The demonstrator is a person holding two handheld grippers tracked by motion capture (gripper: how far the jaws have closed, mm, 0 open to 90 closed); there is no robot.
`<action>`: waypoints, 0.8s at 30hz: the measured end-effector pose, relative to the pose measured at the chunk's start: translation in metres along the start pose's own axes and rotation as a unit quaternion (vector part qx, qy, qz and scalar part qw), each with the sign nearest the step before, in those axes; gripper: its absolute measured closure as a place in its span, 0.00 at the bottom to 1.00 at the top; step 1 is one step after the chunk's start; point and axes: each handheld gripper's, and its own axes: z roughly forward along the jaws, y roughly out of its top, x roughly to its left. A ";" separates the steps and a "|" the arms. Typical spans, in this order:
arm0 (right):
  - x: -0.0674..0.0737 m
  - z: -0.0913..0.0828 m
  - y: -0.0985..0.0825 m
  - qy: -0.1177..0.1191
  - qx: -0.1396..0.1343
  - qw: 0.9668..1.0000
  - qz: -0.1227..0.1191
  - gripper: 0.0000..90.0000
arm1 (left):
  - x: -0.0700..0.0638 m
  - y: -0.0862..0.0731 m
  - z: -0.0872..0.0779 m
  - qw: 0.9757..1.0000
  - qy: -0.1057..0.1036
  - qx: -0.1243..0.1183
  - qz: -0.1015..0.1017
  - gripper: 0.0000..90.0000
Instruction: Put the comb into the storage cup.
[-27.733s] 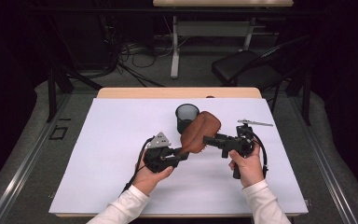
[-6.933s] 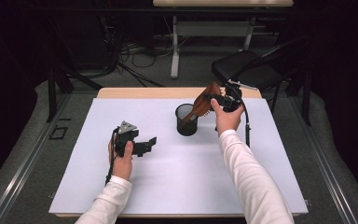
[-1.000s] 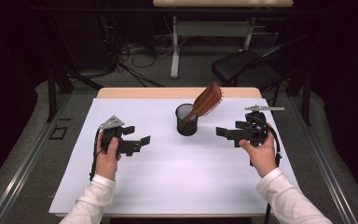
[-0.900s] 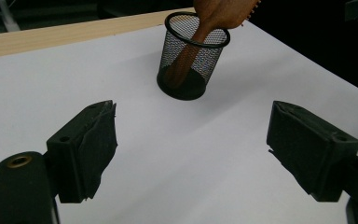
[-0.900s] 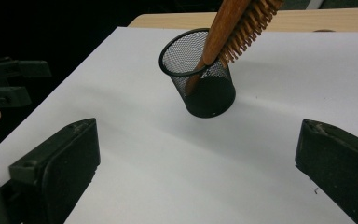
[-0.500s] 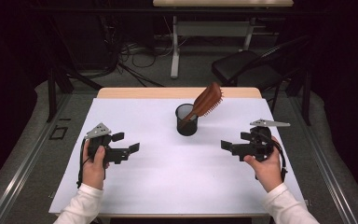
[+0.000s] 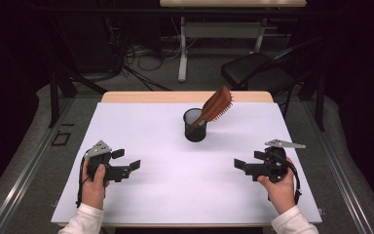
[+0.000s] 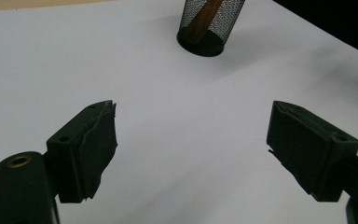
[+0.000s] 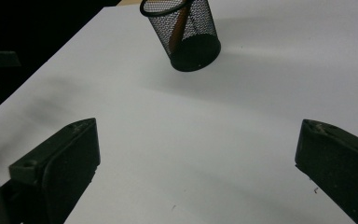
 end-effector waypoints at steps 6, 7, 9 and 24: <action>-0.005 0.000 -0.014 -0.006 -0.002 1.000 0.008 0.00 | 0.002 -0.008 -0.002 1.000 0.011 -0.007 0.004 0.18; -0.005 0.000 -0.016 -0.007 -0.006 1.000 0.009 0.00 | 0.002 -0.008 -0.002 1.000 0.011 -0.007 0.005 0.18; -0.006 -0.001 -0.020 -0.011 -0.008 1.000 0.009 0.00 | 0.003 -0.010 -0.002 1.000 0.012 -0.010 0.005 0.18; -0.022 -0.005 -0.041 -0.034 -0.041 0.999 0.013 0.00 | 0.012 -0.023 0.002 1.000 0.018 -0.012 -0.003 0.18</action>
